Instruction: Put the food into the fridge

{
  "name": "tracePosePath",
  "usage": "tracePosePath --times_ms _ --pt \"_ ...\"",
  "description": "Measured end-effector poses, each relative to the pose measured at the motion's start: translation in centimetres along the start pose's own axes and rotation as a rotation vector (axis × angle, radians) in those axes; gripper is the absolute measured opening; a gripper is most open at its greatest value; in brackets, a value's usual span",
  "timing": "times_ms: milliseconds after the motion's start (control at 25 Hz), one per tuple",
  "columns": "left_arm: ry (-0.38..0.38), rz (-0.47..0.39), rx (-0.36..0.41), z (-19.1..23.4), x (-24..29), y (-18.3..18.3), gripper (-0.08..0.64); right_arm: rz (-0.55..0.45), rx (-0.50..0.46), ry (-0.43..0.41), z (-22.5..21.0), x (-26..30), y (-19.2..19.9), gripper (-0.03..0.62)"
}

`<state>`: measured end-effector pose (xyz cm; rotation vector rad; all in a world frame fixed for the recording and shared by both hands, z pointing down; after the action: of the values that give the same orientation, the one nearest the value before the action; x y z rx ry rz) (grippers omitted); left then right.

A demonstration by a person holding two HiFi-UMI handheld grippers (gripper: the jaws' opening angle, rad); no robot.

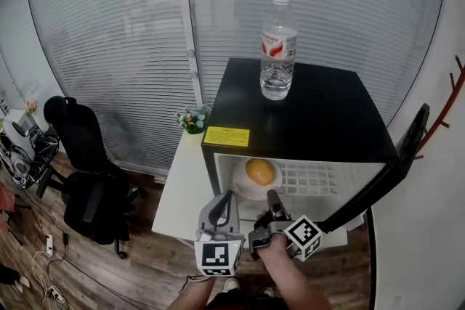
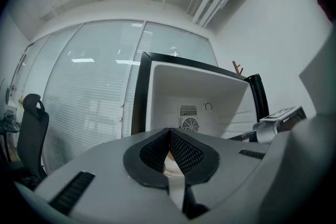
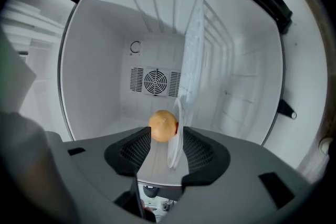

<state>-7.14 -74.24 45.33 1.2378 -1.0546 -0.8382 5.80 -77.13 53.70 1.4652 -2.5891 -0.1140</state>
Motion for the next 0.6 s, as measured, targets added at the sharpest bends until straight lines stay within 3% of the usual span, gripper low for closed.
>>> tracePosePath --times_ms 80,240,440,600 --pt "0.009 0.004 0.002 -0.6 0.2 -0.1 0.026 -0.019 -0.118 0.007 0.9 -0.9 -0.9 0.195" --pt "0.033 0.013 0.006 -2.2 0.8 -0.5 0.026 -0.056 -0.441 0.031 3.7 -2.6 -2.8 0.193" --pt "0.073 0.012 0.013 -4.7 1.6 -1.0 0.026 -0.116 -0.872 0.147 6.3 -4.8 -4.8 0.131" --pt "0.113 0.008 0.018 -7.0 2.5 -1.6 0.026 -0.151 -1.095 0.215 7.6 -6.1 -6.0 0.108"
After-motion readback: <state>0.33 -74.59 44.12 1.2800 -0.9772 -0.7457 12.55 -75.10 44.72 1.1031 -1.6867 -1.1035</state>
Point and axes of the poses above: the fingertips, and each gripper's own axes: x forward along the fingers, z to its left, y out of its underside, the point moved 1 cm from there along -x, backward along the fingers, and after that the axes turned 15 degrees about z, right-handed, at the moved point
